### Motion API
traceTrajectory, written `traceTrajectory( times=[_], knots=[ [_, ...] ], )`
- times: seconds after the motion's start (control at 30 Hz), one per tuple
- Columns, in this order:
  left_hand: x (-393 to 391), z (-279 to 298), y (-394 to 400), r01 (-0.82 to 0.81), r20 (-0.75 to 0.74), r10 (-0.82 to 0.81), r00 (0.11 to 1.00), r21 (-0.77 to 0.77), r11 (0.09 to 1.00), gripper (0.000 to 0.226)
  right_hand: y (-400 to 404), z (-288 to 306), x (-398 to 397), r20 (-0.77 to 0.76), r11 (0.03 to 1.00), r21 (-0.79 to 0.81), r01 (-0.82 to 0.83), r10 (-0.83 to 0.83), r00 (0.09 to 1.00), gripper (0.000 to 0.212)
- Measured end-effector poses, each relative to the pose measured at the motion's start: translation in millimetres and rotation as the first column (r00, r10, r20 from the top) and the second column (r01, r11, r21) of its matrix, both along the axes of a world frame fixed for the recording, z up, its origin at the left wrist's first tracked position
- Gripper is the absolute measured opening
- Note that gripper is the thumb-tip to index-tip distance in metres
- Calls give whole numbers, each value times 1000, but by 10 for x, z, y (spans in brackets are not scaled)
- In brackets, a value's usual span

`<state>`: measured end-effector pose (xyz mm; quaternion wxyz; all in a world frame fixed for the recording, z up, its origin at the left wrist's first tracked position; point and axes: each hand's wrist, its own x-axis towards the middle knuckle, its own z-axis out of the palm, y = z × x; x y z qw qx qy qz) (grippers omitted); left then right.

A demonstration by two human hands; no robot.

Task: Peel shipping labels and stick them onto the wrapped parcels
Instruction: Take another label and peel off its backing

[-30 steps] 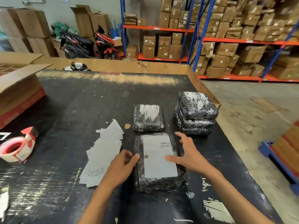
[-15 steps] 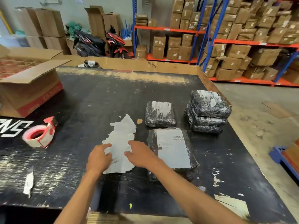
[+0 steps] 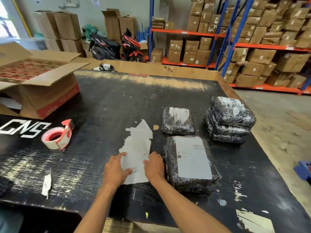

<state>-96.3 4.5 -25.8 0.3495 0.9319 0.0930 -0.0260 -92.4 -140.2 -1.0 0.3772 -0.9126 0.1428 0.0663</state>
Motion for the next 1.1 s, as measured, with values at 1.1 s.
traceTrajectory(
  times=[1.1],
  knots=[
    [-331,1134,-482,113,184,200,962,-940,323,9,-977,1034,-289,231,534,829,-166,-56,971,30]
  ],
)
